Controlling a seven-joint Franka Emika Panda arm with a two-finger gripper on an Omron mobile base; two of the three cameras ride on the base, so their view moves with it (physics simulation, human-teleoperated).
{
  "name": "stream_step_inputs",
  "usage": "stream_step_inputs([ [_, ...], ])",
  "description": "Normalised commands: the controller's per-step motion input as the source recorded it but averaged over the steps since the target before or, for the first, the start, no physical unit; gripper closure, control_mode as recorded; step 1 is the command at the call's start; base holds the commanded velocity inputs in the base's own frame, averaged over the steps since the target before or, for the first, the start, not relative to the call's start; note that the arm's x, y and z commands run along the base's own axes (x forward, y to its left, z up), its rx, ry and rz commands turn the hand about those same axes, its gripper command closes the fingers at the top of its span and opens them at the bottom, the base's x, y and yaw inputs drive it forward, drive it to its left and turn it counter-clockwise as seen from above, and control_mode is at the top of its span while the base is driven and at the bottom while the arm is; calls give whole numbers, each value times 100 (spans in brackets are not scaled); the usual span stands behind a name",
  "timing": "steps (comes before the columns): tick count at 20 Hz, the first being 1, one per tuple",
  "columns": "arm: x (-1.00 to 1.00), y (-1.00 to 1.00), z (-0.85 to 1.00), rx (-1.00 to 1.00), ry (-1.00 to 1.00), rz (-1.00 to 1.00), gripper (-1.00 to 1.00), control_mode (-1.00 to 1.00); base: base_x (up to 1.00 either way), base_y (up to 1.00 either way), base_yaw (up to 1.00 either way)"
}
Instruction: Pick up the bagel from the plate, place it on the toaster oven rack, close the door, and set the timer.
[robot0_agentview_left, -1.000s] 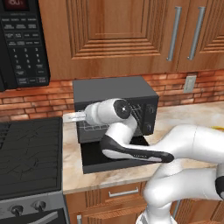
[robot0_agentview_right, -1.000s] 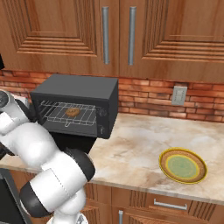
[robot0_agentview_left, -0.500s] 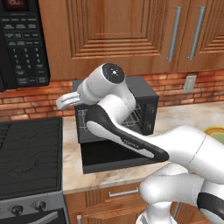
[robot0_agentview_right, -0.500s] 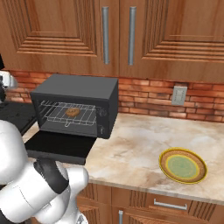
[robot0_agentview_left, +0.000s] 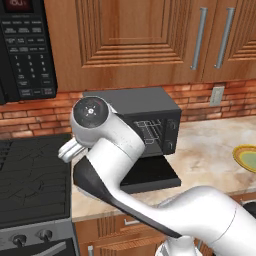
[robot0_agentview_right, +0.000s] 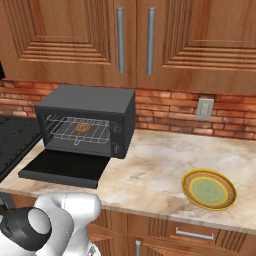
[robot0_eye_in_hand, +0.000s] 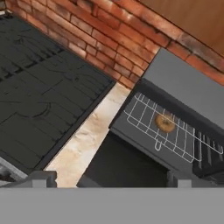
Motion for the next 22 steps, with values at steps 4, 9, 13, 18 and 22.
stream_step_inputs([
  [4,-6,-9,-24,-28,0,0,-100,-100,0,0,0],
  [9,10,-2,-37,-17,8,-1,-100,-100,0,0,0],
  [13,7,-2,-42,-10,15,-1,-100,-100,0,0,0],
  [18,0,-12,-54,-5,8,-1,-100,-100,0,0,0],
  [22,0,-3,-49,-6,8,-6,-100,-100,0,0,0],
])
